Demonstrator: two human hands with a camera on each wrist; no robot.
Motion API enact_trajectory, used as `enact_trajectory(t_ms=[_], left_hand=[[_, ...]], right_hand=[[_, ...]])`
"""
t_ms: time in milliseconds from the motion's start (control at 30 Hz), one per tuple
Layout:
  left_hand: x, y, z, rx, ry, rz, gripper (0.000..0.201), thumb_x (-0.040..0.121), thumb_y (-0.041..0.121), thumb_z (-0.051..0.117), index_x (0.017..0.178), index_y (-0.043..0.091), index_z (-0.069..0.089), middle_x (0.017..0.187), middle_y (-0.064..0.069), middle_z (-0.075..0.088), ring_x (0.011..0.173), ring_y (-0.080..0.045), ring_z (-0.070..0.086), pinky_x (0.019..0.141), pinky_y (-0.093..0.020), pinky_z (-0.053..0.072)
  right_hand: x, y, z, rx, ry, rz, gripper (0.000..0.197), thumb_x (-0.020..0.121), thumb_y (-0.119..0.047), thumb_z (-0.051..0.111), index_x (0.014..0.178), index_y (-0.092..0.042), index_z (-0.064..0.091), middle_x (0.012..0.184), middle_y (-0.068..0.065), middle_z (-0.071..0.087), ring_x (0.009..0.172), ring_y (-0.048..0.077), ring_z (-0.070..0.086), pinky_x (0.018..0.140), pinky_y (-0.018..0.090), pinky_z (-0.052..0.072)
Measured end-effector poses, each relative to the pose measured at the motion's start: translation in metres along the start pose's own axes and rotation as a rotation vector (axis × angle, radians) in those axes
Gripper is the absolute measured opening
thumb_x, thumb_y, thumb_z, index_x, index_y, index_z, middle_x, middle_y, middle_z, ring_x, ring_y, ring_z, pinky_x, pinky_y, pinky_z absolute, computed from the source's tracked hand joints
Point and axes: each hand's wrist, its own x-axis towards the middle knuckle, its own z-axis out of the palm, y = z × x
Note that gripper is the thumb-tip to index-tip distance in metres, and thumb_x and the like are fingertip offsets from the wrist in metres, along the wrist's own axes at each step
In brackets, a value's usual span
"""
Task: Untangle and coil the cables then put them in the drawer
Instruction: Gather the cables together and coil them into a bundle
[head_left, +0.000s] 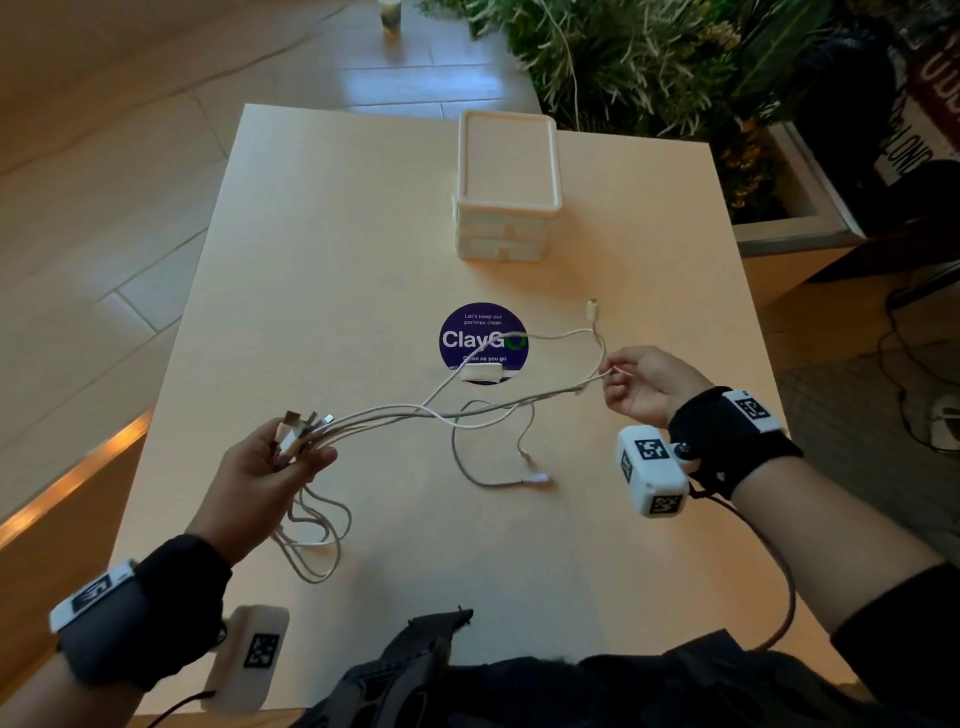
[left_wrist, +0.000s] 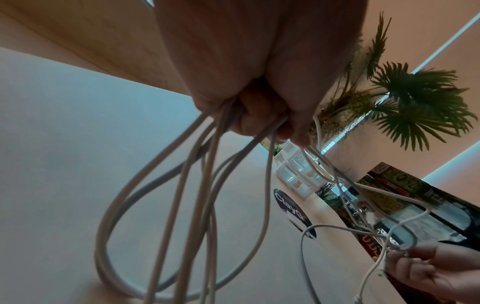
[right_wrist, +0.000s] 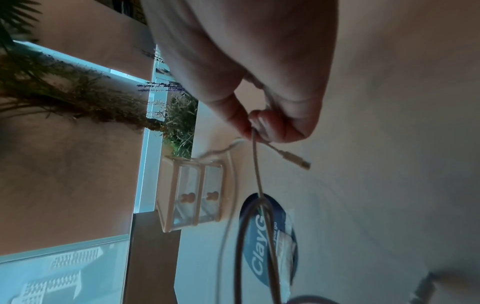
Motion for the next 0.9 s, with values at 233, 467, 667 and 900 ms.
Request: enact_trajectory(t_ms=[233,467,667,900], left_hand=[[-0.001,0.0,-0.002,-0.051,-0.027,-0.004,0.018,0.07,0.024,0.07,0.084,0.014,0.064,0.068,-0.004,0.051,0.066,-0.017,0.045,0.066,-0.033,0.038],[-0.001,-0.004,-0.002,0.015,0.009,0.028,0.008,0.081,0.004,0.069,0.083,0.007,0.062,0.057,0.011,0.053,0.056,-0.006,0.044,0.053,-0.013,0.038],[0.001,-0.001,0.003,-0.011,-0.016,0.03,0.011,0.081,0.001,0.068,0.084,0.012,0.063,0.055,0.016,0.052,0.054,-0.002,0.041,0.053,-0.013,0.036],[0.001,0.006,0.013,-0.045,-0.028,0.027,0.021,0.072,0.023,0.07,0.09,0.014,0.066,0.056,0.013,0.046,0.051,-0.004,0.037,0.047,-0.014,0.034]], right_hand=[[0.009,-0.002,-0.005,-0.245,0.215,-0.144,0.021,0.088,-0.002,0.047,0.068,-0.01,0.047,0.058,0.002,0.036,0.027,0.006,0.023,0.03,0.013,0.016],[0.001,-0.002,-0.001,-0.682,0.412,-0.554,0.015,0.077,0.001,0.058,0.079,-0.013,0.062,0.063,0.002,0.05,0.055,0.02,0.043,0.045,0.02,0.032],[-0.001,-0.008,-0.003,-1.053,0.418,-0.658,0.01,0.086,-0.013,0.054,0.084,-0.014,0.064,0.074,0.006,0.059,0.073,0.032,0.057,0.064,0.026,0.039],[-0.027,0.011,0.018,-0.993,0.319,-0.795,0.015,0.089,-0.017,0.048,0.097,-0.009,0.058,0.085,0.006,0.06,0.077,0.024,0.053,0.067,0.025,0.038]])
